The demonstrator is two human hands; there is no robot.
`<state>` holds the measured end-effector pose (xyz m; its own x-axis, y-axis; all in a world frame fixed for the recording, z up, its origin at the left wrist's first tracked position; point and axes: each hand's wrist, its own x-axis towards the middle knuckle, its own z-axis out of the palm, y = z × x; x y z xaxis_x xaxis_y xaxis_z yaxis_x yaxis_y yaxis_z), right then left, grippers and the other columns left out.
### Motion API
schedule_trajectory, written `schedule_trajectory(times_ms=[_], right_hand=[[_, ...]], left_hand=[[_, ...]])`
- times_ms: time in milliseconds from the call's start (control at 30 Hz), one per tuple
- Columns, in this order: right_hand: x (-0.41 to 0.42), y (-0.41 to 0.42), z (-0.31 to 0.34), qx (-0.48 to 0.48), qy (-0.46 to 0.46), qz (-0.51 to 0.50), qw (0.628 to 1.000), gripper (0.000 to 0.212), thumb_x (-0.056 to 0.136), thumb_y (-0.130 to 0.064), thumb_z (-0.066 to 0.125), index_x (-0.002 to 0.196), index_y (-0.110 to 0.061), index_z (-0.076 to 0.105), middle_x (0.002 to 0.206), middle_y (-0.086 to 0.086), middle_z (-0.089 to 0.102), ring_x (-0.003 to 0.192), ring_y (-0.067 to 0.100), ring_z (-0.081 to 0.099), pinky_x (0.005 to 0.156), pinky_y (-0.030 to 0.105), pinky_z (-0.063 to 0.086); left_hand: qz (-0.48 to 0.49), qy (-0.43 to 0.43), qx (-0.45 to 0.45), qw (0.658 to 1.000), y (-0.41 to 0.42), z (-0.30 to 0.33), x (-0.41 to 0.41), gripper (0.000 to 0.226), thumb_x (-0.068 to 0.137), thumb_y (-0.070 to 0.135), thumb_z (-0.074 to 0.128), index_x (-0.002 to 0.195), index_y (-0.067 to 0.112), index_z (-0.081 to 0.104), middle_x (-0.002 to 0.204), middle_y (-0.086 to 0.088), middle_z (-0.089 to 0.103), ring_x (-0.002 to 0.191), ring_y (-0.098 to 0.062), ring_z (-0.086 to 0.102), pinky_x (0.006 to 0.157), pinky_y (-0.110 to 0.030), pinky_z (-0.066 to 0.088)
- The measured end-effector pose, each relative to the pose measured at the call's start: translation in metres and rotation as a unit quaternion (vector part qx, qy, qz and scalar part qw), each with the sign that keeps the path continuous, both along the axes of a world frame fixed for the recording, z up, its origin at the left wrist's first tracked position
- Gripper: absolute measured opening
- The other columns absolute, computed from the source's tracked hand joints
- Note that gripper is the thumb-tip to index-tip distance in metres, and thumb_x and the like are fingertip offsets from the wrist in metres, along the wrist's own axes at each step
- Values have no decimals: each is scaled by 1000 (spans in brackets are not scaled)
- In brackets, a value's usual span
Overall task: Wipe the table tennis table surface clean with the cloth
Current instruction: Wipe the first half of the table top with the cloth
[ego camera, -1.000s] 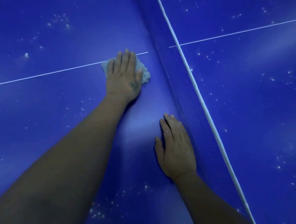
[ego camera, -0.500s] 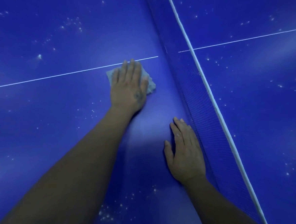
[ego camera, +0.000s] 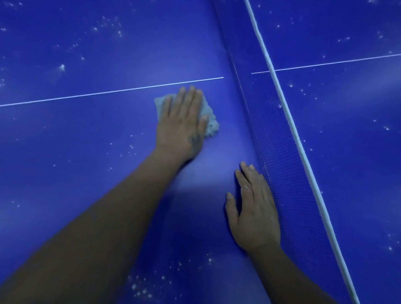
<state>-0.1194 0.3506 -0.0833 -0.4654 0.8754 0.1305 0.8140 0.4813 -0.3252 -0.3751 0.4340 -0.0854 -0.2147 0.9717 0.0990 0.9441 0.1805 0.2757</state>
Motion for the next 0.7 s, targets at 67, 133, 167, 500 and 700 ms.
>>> schedule_trajectory(times_ms=[67, 133, 167, 500, 700], right_hand=[[0, 0, 0, -7, -2, 0, 1000, 58, 109, -35, 47, 158, -5, 47, 171, 4, 35, 162, 21, 26, 132, 46, 24], [1, -1, 0, -11, -5, -3, 1000, 58, 109, -36, 47, 158, -5, 46, 171, 4, 35, 162, 21, 26, 131, 46, 25], [1, -1, 0, -10, -4, -4, 1000, 58, 109, -36, 48, 158, -5, 47, 171, 4, 35, 162, 21, 27, 131, 47, 26], [-1, 0, 0, -4, -1, 0, 1000, 58, 109, -37, 46, 157, -5, 48, 171, 5, 36, 161, 23, 28, 130, 50, 29], [0, 0, -1, -8, -3, 3, 1000, 58, 108, -36, 45, 156, -4, 48, 171, 5, 36, 161, 23, 28, 130, 50, 27]], left_hand=[[41, -7, -17, 999, -1, -1, -33, 66, 111, 45, 20, 168, 10, 25, 175, -10, 25, 163, -30, 17, 131, -52, 8], [70, -3, -12, 997, -23, -1, -50, 66, 112, 45, 20, 168, 10, 25, 175, -11, 24, 163, -31, 17, 131, -55, 8], [78, 7, -3, 997, -39, 0, -49, 65, 113, 44, 22, 168, 9, 25, 174, -12, 25, 163, -32, 18, 131, -56, 8], [42, 41, 15, 998, -75, 1, -11, 62, 113, 41, 31, 166, 9, 30, 173, -10, 28, 163, -30, 20, 131, -58, 12], [31, 34, 16, 999, -91, 1, 24, 64, 113, 40, 26, 169, 9, 20, 176, -14, 16, 164, -32, 10, 131, -57, 12]])
